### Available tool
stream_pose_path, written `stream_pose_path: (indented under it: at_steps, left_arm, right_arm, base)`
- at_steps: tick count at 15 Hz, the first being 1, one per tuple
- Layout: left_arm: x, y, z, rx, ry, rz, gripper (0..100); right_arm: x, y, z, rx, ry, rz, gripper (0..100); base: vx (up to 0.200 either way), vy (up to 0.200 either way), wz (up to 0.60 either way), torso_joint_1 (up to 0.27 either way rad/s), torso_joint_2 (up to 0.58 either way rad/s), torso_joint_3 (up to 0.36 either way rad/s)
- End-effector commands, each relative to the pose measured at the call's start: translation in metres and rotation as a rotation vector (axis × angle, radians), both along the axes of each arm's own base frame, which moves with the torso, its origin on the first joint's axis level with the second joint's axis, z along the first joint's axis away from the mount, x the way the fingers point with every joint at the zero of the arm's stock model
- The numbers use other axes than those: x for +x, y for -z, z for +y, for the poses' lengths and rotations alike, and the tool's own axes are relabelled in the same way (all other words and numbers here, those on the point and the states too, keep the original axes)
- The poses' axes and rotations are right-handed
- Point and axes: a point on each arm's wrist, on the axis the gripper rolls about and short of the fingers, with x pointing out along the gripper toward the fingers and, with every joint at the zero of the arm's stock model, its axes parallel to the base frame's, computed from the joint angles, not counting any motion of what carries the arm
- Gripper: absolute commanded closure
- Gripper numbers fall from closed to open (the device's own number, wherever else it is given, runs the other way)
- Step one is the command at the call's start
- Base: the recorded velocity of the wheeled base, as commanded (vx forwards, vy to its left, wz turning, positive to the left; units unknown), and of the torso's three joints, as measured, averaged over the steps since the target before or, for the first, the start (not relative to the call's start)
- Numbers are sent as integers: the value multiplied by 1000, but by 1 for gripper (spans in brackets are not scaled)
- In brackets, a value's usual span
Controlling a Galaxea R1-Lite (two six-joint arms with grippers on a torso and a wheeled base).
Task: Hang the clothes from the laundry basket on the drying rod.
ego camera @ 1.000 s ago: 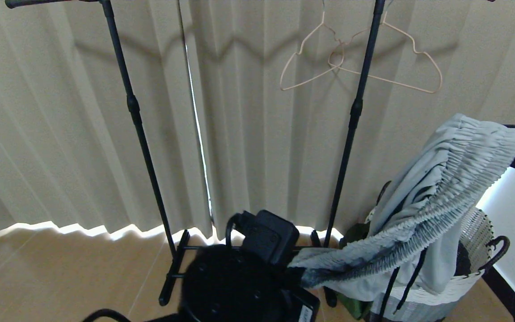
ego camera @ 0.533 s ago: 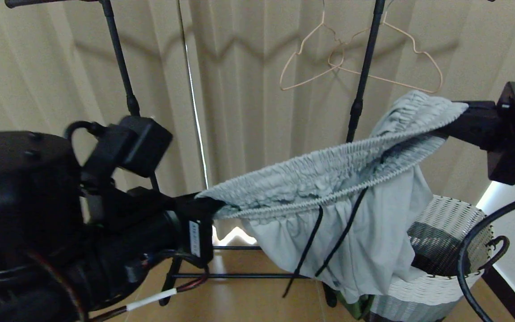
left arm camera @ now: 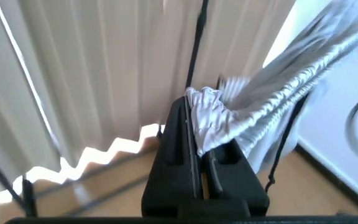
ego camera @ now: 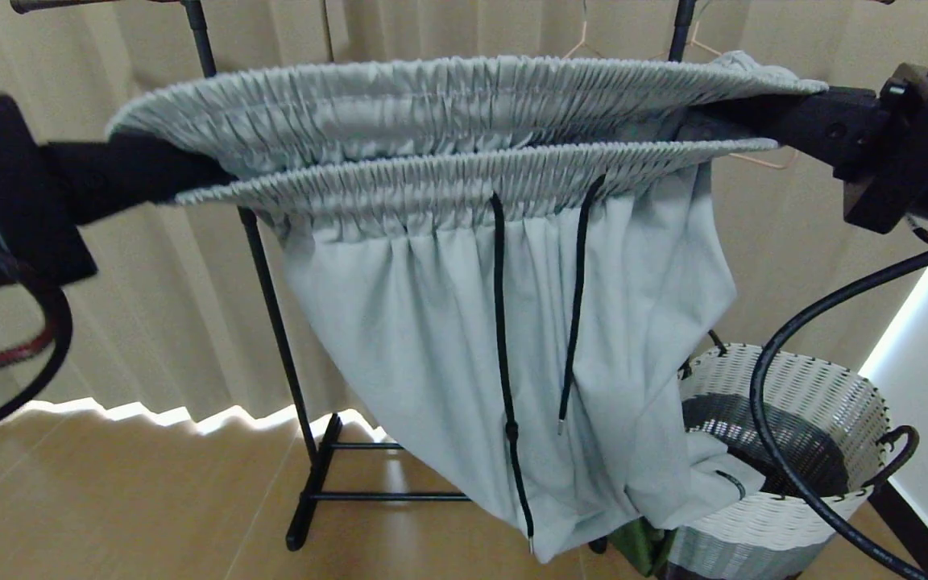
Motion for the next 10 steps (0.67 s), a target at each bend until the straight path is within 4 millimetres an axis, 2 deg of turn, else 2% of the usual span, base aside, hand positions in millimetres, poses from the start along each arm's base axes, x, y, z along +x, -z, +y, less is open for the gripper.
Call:
stream_pose_path:
  at_steps: [1,5,6,8,10]
  left_arm:
    - [-6,-31,6,-36,-5,-43,100]
    - [13,-15,0,56,-52,54,100]
    - [22,-7,-7,81,-55,87,100]
    - [55,18,-28,157,-77,178,100]
    - [81,37,-37,227,-111,234,100]
  right_arm:
    - [0,-2,0,5,3,-6,100]
    - [-1,-13,-4,22,18,-36,100]
    - [1,-10,-6,15,31,-26,100]
    - [4,-3,-5,4,34,-6,100]
    - [8,-1,-3,-1,35,3,100]
  base:
    - [0,0,0,0,0,0]
    - [0,0,0,0,0,0]
    - [0,0,0,0,0,0]
    - [0,0,0,0,0,0]
    - [0,0,0,0,0,0]
